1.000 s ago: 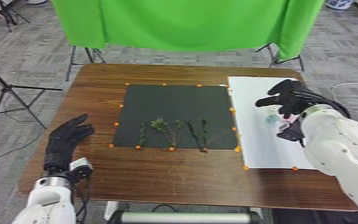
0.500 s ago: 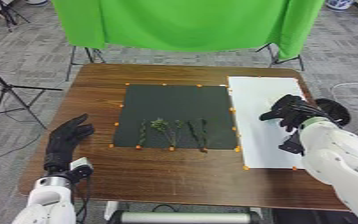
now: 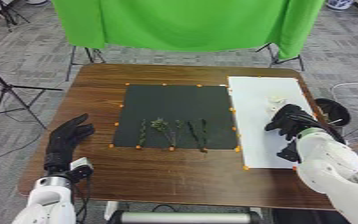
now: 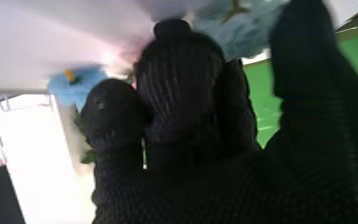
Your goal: Arrange flowers
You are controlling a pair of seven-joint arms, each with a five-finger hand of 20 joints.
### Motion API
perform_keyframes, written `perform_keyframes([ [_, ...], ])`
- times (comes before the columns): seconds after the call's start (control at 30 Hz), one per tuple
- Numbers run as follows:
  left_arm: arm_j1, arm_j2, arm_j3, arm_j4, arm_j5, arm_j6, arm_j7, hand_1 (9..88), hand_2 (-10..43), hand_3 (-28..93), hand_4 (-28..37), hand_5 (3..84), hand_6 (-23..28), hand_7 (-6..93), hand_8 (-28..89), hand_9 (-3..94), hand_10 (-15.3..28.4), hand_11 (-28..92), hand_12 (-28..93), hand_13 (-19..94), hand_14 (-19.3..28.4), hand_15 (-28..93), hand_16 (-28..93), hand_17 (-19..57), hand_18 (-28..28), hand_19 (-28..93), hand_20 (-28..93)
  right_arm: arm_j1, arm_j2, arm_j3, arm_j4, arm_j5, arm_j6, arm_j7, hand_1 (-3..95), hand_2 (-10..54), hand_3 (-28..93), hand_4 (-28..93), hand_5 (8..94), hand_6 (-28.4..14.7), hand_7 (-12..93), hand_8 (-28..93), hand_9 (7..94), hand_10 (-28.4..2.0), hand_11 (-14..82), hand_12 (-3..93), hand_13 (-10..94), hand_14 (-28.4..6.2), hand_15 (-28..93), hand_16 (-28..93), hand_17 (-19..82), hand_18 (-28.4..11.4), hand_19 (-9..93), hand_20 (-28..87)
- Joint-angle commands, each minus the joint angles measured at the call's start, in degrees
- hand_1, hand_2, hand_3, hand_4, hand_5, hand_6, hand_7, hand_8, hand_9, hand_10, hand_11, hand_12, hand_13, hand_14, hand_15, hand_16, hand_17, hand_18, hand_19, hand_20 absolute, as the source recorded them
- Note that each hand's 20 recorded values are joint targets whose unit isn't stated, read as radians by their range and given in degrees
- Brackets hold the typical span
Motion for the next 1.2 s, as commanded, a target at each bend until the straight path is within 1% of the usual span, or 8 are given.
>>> perform_keyframes([
  [0.03, 1.5, -0.71, 0.31, 0.56, -0.24, -0.37, -0.97, 26.9, 21.6, 69, -24.7, 52.5, -1.7, 16.3, -9, 53.2, 13.7, 23, 12, 44, 16.7, 26, -2, 8.8, 13.3, 13, 19, -2.7, -0.1, -2.0, 0.0, -1.7, 6.6, -1.5, 60.1, -9.5, 60, -13, 70.8, -0.6, 20, 9, 82.1, -12.3, 8.4, 34.8, 92, -2.9, 55, 31, 66, -10.2, 93, 40],
  [0.17, 2.0, -0.43, -0.4, 0.18, -0.48, -0.25, -0.74, 27.0, 21.6, 69, -24.7, 52.3, -1.6, 16.2, -9, 53.3, 13.6, 23, 12, 44, 16.8, 26, -2, 8.8, 13.3, 13, 19, -3.2, 0.2, -1.3, -1.3, -1.1, 9.3, -2.2, 63.9, -9.5, 60, -13, 78.0, -1.4, 24, 13, 87.7, -10.2, 11.1, 40.0, 93, -1.8, 56, 31, 68, -9.8, 93, 43],
  [0.3, 2.9, 0.93, -2.69, -0.61, -0.83, 0.5, -0.62, 26.9, 21.6, 69, -24.6, 52.1, -1.4, 16.2, -9, 53.2, 13.6, 23, 12, 43, 17.2, 27, -2, 8.8, 13.3, 13, 19, 1.3, 0.9, -1.7, -4.3, -0.3, 9.9, -3.9, 65.0, -9.5, 61, -13, 79.2, -1.5, 26, 12, 88.5, -9.4, 12.1, 41.2, 93, -1.6, 57, 32, 68, -9.6, 93, 45],
  [0.5, 4.3, 3.28, -7.28, -1.05, -1.29, 1.64, -0.34, 26.8, 21.7, 69, -24.8, 51.9, -1.0, 16.1, -9, 53.2, 13.6, 24, 12, 43, 17.6, 28, -2, 8.7, 13.4, 13, 19, 22.1, -1.2, -14.0, -4.3, 3.5, 8.3, -7.0, 64.9, -9.5, 61, -12, 79.0, -1.4, 27, 11, 88.7, -9.6, 12.1, 41.9, 93, -1.3, 57, 32, 68, -9.2, 93, 46],
  [0.6, 4.9, 3.76, -8.55, -1.06, -2.57, 2.72, 0.05, 26.4, 21.6, 69, -25.3, 51.5, -0.5, 15.8, -9, 53.2, 13.7, 24, 12, 43, 17.7, 28, -2, 8.7, 13.5, 13, 19, 33.6, -5.2, -23.5, -1.1, 6.0, 6.4, -9.9, 64.8, -9.5, 61, -12, 79.0, -1.3, 27, 11, 88.7, -9.7, 12.1, 42.0, 93, -1.2, 58, 33, 68, -8.9, 93, 46],
  [0.8, 4.0, 3.78, -7.56, -0.32, -2.97, 2.71, 0.52, 25.6, 21.4, 68, -27.3, 51.7, -0.1, 15.7, -9, 53.3, 13.8, 24, 12, 43, 17.7, 28, -2, 9.0, 13.4, 13, 19, 47.0, -16.2, -37.1, 6.6, 6.9, 4.9, -15.4, 64.7, -9.5, 61, -12, 78.7, -1.2, 28, 11, 88.5, -9.8, 11.9, 42.2, 93, -1.2, 58, 33, 68, -8.7, 93, 47],
  [0.93, 1.9, 4.11, -5.23, 0.67, -2.53, 1.71, 0.73, 25.4, 21.5, 68, -28.1, 51.8, -0.1, 15.6, -9, 53.4, 13.8, 24, 12, 44, 17.7, 28, -2, 9.1, 13.4, 13, 19, 48.8, -22.3, -40.2, 10.5, 6.8, 4.5, -16.6, 64.8, -9.5, 61, -12, 78.6, -1.1, 28, 11, 88.5, -9.6, 11.9, 42.1, 93, -1.2, 58, 33, 68, -8.7, 93, 47],
  [1.2, 0.1, 4.51, -3.62, 1.28, -2.38, 0.8, 0.84, 25.2, 21.6, 69, -28.2, 51.9, -0.1, 15.6, -9, 53.4, 13.8, 24, 12, 44, 17.7, 28, -2, 9.1, 13.4, 13, 19, 50.1, -29.7, -45.4, 15.5, 6.9, 3.2, -18.8, 64.7, -9.5, 61, -13, 78.4, -1.0, 29, 10, 88.4, -9.5, 11.9, 42.2, 92, -1.1, 58, 33, 68, -8.5, 93, 47],
])
